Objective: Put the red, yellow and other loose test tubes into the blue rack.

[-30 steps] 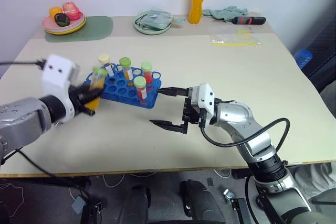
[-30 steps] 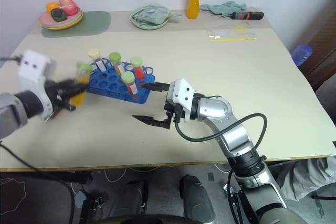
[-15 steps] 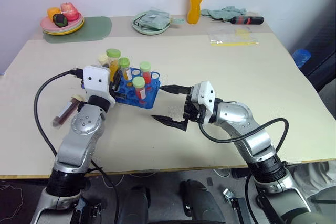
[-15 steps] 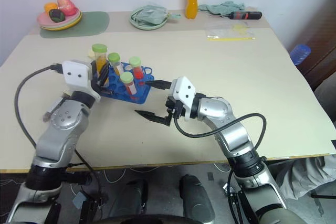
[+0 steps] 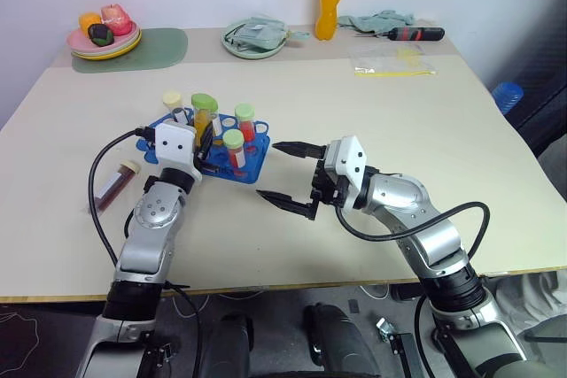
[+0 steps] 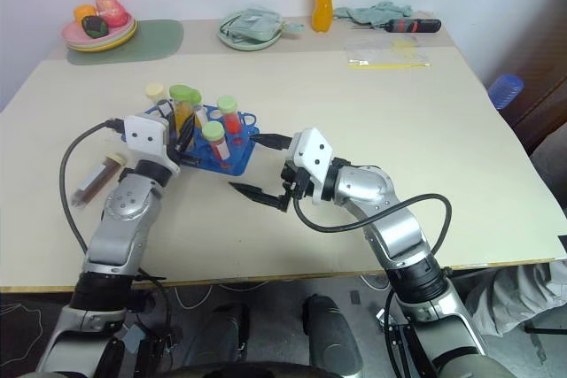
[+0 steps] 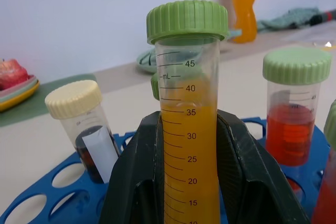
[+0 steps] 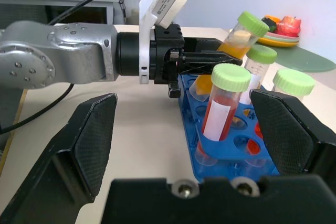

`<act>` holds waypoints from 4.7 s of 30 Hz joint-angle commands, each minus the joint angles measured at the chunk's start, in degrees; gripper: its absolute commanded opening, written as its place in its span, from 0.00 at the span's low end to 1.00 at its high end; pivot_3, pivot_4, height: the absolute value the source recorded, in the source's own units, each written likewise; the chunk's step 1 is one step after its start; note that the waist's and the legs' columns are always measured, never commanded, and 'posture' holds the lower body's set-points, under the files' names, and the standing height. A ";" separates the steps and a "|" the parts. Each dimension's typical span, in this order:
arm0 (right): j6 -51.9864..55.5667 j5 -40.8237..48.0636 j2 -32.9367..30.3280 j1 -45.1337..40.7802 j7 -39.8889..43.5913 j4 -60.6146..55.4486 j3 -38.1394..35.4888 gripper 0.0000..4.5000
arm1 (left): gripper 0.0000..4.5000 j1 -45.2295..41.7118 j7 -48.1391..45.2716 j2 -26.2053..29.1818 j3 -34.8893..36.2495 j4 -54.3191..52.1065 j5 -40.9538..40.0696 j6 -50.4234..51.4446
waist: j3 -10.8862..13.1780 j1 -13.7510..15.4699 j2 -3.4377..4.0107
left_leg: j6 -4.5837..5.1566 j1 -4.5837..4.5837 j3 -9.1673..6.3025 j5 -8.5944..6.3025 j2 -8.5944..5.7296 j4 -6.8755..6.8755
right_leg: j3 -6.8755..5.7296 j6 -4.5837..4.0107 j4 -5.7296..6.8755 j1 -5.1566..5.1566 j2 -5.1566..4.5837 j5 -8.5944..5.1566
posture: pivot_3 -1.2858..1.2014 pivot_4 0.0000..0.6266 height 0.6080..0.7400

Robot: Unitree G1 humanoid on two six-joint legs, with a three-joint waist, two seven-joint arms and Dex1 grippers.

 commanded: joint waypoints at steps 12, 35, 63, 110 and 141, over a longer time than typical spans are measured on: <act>0.48 1.09 0.22 -0.07 -0.68 -2.82 -1.72 1.00 | 0.19 1.22 -3.99 -4.52 3.17 4.79 0.53 -12.10 | 0.00 -0.03 0.00 | 0.00 0.00 0.00 0.00 0.00 0.01 | 0.00 0.00 0.00 0.01 0.01 0.00 | 0.52 0.24 1.00; 0.74 0.91 0.65 0.52 -1.31 -3.83 -1.08 1.00 | 0.19 -1.44 -5.57 -6.44 4.42 12.90 0.94 -17.58 | -0.01 0.03 0.00 | 0.00 0.03 -0.02 0.00 0.00 0.02 | -0.01 0.01 0.03 0.03 0.01 0.00 | 0.52 0.24 1.00; 0.53 1.84 1.22 -0.48 0.18 -2.30 -0.76 1.00 | 0.99 6.29 -4.55 37.27 25.99 -10.56 -31.79 55.56 | 0.04 -0.45 0.00 | 0.01 0.05 -0.10 0.00 0.06 0.00 | -0.08 -0.01 0.10 0.03 0.09 -0.02 | 0.52 0.24 1.00; 0.74 0.98 3.51 0.01 -1.23 -2.07 0.73 1.00 | 0.16 -3.62 1.73 0.35 15.43 -5.37 5.74 2.99 | -0.07 1.71 -0.25 | 0.01 -0.14 -0.04 -0.01 -0.08 0.20 | -0.14 0.07 0.07 -0.03 -0.23 0.05 | 0.52 0.24 1.00; 0.80 0.24 3.04 0.49 -4.05 -2.95 0.10 1.00 | 0.16 -7.27 0.59 -4.14 11.38 13.71 4.70 -9.28 | -0.08 1.38 -0.23 | 0.02 -0.03 -0.03 -0.01 -0.02 0.14 | -0.09 0.06 0.08 0.02 -0.05 0.05 | 0.52 0.24 1.00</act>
